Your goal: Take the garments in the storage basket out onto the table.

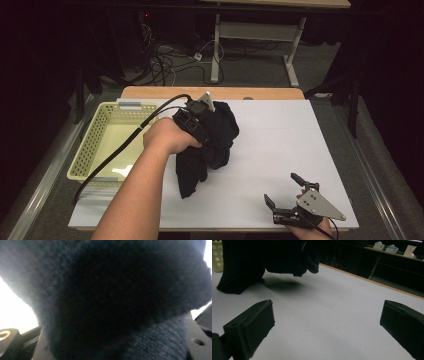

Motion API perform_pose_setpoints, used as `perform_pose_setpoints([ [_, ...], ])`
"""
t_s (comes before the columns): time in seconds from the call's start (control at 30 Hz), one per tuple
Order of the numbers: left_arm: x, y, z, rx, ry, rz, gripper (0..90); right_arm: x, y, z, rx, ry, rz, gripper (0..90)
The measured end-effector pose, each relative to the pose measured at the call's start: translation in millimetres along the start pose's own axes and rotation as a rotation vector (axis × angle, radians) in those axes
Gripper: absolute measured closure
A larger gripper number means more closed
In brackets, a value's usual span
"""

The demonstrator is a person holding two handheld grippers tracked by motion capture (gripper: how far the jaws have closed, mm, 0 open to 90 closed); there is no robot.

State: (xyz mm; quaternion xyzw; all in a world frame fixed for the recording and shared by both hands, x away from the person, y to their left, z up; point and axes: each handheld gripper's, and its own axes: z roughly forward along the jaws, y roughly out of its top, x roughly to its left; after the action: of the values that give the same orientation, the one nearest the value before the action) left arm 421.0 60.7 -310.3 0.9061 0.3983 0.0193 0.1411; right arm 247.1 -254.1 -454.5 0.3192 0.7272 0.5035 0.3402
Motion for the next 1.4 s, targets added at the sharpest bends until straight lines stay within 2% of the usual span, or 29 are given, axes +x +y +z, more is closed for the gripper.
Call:
perform_pose_setpoints([
  [0.1,2.5,-4.3,12.0,-0.020,0.003,-0.007,44.8,0.5,-0.1,0.3,0.001,0.003,-0.003,0.1],
  [0.23,4.4,-10.1,27.5,-0.043,-0.021,-0.015,44.8,0.9,-0.5,1.0,0.003,0.004,-0.010,0.1],
  [0.3,4.3,-13.3,36.3,-0.048,-0.035,-0.002,44.7,1.0,-0.8,1.4,0.005,0.004,-0.012,0.1],
  [0.43,2.8,-19.1,54.8,-0.055,-0.023,0.027,44.6,1.9,-1.2,1.9,0.010,0.007,-0.017,0.1],
  [0.53,5.2,-25.5,64.7,-0.099,-0.050,0.017,44.6,2.6,-1.5,2.1,0.012,0.007,-0.020,0.1],
  [0.7,8.5,-35.9,76.2,-0.169,-0.064,0.026,44.0,3.3,-2.2,2.9,0.014,0.009,-0.022,0.1],
  [0.87,6.3,-45.1,90.7,-0.249,-0.075,0.022,41.6,5.4,-2.4,4.1,0.018,0.014,-0.031,0.1],
  [1.0,1.9,-53.0,102.6,-0.328,-0.067,0.042,38.6,6.8,-2.8,4.8,0.022,0.017,-0.034,0.1],
  [1.17,1.2,-67.3,113.9,-0.441,-0.063,0.030,34.5,8.0,-3.8,6.0,0.028,0.018,-0.037,0.1],
  [1.27,2.9,-76.0,119.9,-0.505,-0.075,0.016,31.4,9.0,-4.5,6.7,0.031,0.020,-0.037,0.1],
  [1.4,3.7,-88.6,129.7,-0.613,-0.088,0.017,28.1,10.5,-5.4,7.7,0.039,0.024,-0.044,0.1],
])
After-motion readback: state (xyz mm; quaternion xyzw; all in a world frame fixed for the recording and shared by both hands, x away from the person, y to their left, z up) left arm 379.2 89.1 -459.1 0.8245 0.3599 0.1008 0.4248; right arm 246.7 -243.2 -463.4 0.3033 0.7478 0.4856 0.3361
